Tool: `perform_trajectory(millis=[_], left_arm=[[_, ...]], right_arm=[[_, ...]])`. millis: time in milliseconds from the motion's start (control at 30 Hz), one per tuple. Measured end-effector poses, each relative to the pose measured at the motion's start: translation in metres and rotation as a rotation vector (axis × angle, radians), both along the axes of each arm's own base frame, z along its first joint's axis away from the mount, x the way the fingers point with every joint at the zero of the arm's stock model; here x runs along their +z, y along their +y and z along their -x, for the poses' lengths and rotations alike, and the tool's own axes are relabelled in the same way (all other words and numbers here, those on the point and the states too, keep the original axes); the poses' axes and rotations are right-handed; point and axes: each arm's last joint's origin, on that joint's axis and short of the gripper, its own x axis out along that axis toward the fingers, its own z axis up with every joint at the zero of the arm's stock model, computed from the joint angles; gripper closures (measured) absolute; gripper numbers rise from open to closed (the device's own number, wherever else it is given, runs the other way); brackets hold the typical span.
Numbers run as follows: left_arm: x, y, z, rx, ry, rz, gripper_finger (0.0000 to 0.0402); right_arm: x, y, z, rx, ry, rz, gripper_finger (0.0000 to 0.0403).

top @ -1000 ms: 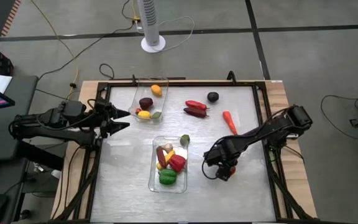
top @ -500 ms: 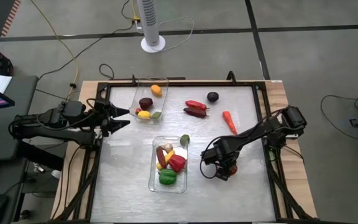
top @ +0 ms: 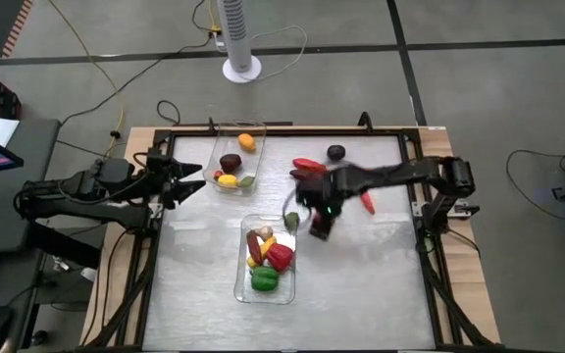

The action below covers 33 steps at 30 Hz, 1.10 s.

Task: Sort produce into baskets
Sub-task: Put the tomato into the top transparent bin

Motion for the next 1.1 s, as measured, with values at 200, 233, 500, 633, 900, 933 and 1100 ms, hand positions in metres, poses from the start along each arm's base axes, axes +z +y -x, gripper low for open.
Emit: perform_trajectory(millis=[200, 233, 500, 633, 900, 933, 1100], left_arm=[[0.000, 0.002, 0.000, 0.058, -0.010, 0.020, 0.0015], [0.000, 0.002, 0.001, 0.063, -0.012, 0.023, 0.0015], [0.000, 0.003, 0.001, 0.127, -0.016, 0.024, 0.0015], [0.000, 0.004, 0.001, 0.150, -0.023, 0.036, 0.0015], [0.000, 0.005, 0.002, 0.195, -0.035, 0.059, 0.0015], [0.000, 0.005, 0.002, 0.195, -0.037, 0.063, 0.0015], [-0.001, 0.005, 0.002, 0.173, -0.028, 0.091, 0.0015]], right_arm=[[0.038, -0.042, -0.019, 0.060, -0.226, 0.154, 0.0072], [0.044, -0.048, -0.022, 0.060, -0.276, 0.172, 0.0072], [0.077, -0.078, -0.056, -0.012, -0.755, 0.296, 0.0072], [0.080, -0.085, -0.071, -0.024, -0.825, 0.312, 0.0072], [0.074, -0.110, -0.123, -0.049, -0.857, 0.333, 0.0071], [0.072, -0.113, -0.129, -0.057, -0.862, 0.333, 0.0068], [0.060, -0.126, -0.153, -0.068, -0.852, 0.287, 0.0032]])
